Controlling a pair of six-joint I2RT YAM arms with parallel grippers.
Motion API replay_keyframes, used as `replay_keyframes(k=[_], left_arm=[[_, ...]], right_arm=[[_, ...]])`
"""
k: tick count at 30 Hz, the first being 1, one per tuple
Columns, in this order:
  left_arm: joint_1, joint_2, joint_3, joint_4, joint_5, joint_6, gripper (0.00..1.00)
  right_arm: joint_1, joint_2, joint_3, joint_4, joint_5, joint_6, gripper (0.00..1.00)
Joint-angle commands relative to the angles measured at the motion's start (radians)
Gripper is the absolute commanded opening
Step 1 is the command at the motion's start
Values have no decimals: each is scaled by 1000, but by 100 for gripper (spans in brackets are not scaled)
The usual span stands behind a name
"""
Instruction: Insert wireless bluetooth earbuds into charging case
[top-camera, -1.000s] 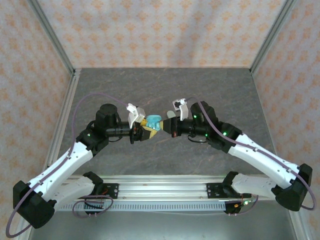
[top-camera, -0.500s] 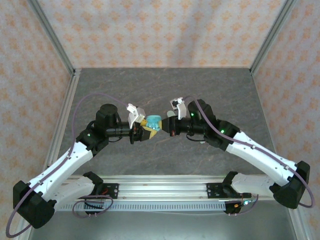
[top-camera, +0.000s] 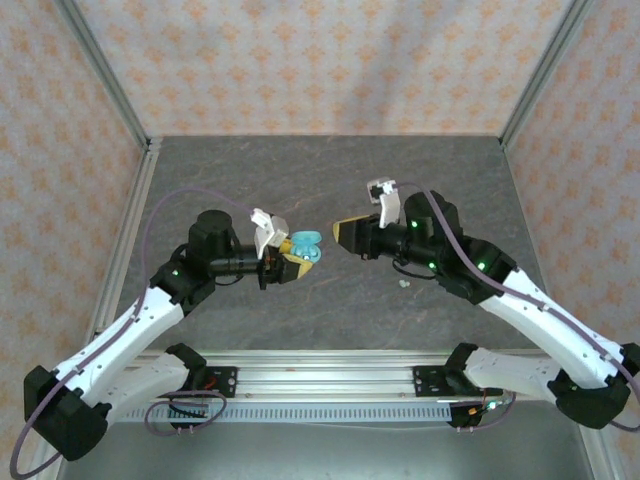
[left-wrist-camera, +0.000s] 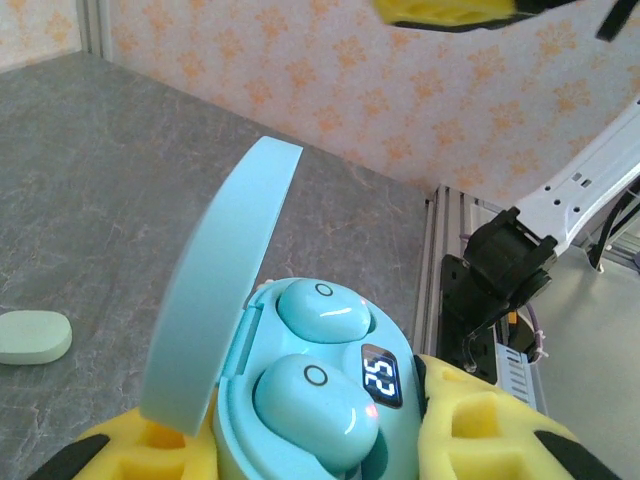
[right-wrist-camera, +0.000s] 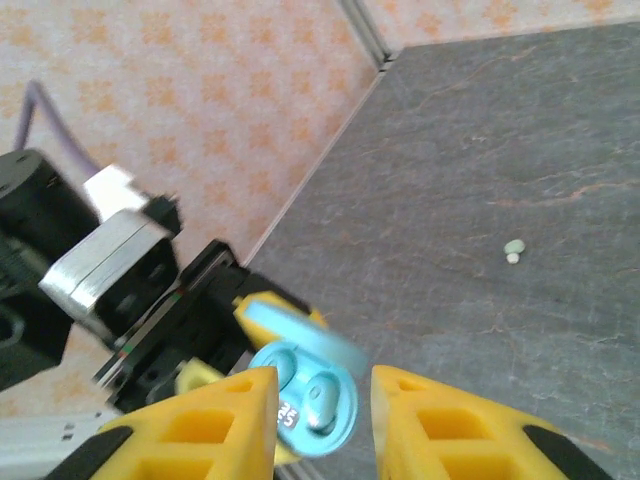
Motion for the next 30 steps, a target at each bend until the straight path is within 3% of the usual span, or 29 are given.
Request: replay_keyframes(k=[1, 3, 6, 9, 21, 30], left_arm=[[3, -23, -13, 60, 18, -21, 16], [3, -25, -14, 64, 19, -26, 16], [3, -26, -13, 71, 17, -30, 16], [4, -26, -12, 76, 13, -31, 16], [3, -28, -12, 101, -18, -51, 16], [3, -29, -13, 134, -24, -83, 17]], right_arm=[[-10, 59, 26, 4, 34, 24, 33], [-14, 88, 25, 40, -10, 39, 38], [-15, 115, 12, 64, -34, 52, 53], [-21, 123, -20, 92, -58, 69, 59], [-29, 73, -162, 204, -204, 173, 63], [-34, -23, -278, 314, -168, 291, 67]])
